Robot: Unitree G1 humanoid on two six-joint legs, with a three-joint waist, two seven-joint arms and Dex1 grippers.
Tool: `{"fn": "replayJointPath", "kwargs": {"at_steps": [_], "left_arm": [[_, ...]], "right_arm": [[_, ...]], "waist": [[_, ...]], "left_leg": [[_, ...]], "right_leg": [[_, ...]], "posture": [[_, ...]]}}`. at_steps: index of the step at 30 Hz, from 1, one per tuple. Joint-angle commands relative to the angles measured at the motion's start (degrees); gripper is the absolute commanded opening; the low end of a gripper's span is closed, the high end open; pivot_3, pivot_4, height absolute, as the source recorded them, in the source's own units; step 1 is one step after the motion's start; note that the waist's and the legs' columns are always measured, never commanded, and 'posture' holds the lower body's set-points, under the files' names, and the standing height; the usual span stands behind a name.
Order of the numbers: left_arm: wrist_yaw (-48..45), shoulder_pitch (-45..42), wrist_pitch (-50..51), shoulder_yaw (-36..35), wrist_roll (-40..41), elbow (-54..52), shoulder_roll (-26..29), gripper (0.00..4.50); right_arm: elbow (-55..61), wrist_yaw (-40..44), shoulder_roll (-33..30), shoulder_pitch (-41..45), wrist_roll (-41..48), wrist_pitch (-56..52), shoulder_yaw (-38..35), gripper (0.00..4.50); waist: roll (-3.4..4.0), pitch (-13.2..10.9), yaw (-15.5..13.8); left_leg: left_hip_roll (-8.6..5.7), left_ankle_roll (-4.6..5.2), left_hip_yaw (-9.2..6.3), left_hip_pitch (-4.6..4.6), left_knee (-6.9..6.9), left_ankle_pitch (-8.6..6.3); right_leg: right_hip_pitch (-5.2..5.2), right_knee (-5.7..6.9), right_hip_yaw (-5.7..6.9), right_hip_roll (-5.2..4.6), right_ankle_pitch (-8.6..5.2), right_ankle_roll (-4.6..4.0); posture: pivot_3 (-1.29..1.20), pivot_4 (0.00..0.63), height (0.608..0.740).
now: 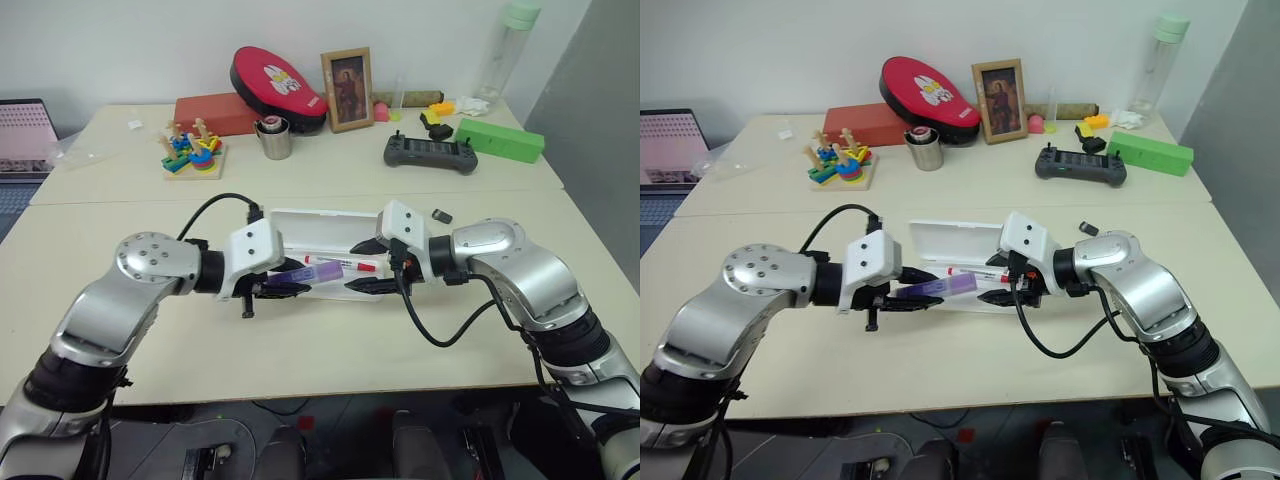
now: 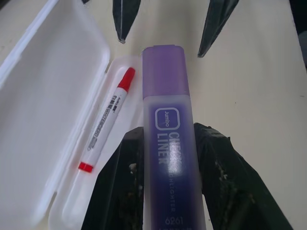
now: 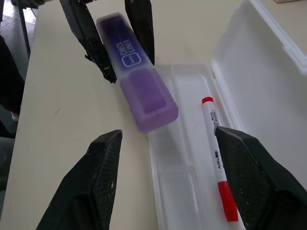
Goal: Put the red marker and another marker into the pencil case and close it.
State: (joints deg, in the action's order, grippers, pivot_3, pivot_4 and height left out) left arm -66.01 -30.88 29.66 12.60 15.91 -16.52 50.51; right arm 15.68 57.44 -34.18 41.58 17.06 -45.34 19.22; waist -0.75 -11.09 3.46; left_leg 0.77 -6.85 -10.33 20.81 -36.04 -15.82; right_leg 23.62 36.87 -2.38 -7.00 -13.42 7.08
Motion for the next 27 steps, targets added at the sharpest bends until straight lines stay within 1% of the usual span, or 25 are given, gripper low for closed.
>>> {"fn": "replayJointPath", "kwargs": {"at_steps": [1, 6, 10, 13, 20, 27], "left_arm": [[-3.2, -2.8, -7.1, 3.1, -4.6, 5.6, 0.0, 1.21], [-4.4, -5.6, -14.9, 6.2, -9.2, 15.0, -2.9, 1.21], [-4.7, -6.4, -17.6, 7.0, -11.6, 19.0, -4.8, 1.21], [-5.0, -6.4, -20.5, 7.2, -13.1, 20.0, -5.7, 1.21], [-3.1, -7.3, -23.4, 7.1, -16.8, 21.9, -8.0, 1.21], [-4.3, -7.6, -22.8, 6.6, -16.8, 21.5, -9.1, 1.21]], "right_arm": [[1.8, 0.2, -0.9, 0.2, 0.7, 0.4, -1.5, 3.23], [2.0, -0.5, -1.7, -0.3, 0.7, 0.1, -2.2, 3.23], [2.4, -0.7, -2.1, -0.7, 0.9, -0.2, -2.6, 3.23], [2.4, -1.0, -2.2, -0.7, 0.8, -0.4, -2.6, 3.23], [2.1, -1.2, -2.3, -0.5, 0.8, -0.6, -2.6, 3.23], [2.0, -1.3, -2.1, -0.4, 0.9, -0.7, -2.3, 3.23]], "waist": [[0.00, 0.0, 0.2], [0.00, 0.0, -0.1], [0.00, 0.0, -0.2], [0.00, 0.0, -0.2], [0.00, 0.0, -0.2], [0.00, 0.0, -0.1]], "left_leg": [[0.00, 0.00, 0.01, 0.00, 0.00, 0.00], [0.00, 0.01, 0.01, 0.07, 0.02, -0.01], [0.00, 0.01, 0.03, 0.09, 0.01, -0.01], [0.00, 0.01, 0.03, 0.08, 0.01, -0.01], [0.00, 0.01, 0.02, 0.08, -0.01, -0.01], [0.00, 0.01, 0.02, 0.08, 0.00, -0.01]], "right_leg": [[0.01, 0.00, -0.01, 0.00, -0.01, -0.01], [0.04, -0.05, -0.01, 0.00, -0.02, -0.04], [0.04, -0.04, 0.00, -0.01, -0.02, -0.04], [0.04, -0.02, 0.00, -0.01, -0.03, -0.04], [0.04, 0.00, 0.00, -0.01, -0.02, -0.03], [0.04, -0.01, 0.00, -0.01, -0.02, -0.03]], "posture": [[0.00, 0.150, 0.740], [0.00, 0.150, 0.740], [0.00, 0.150, 0.740], [0.00, 0.150, 0.740], [0.00, 0.150, 0.740], [0.00, 0.150, 0.740]]}}
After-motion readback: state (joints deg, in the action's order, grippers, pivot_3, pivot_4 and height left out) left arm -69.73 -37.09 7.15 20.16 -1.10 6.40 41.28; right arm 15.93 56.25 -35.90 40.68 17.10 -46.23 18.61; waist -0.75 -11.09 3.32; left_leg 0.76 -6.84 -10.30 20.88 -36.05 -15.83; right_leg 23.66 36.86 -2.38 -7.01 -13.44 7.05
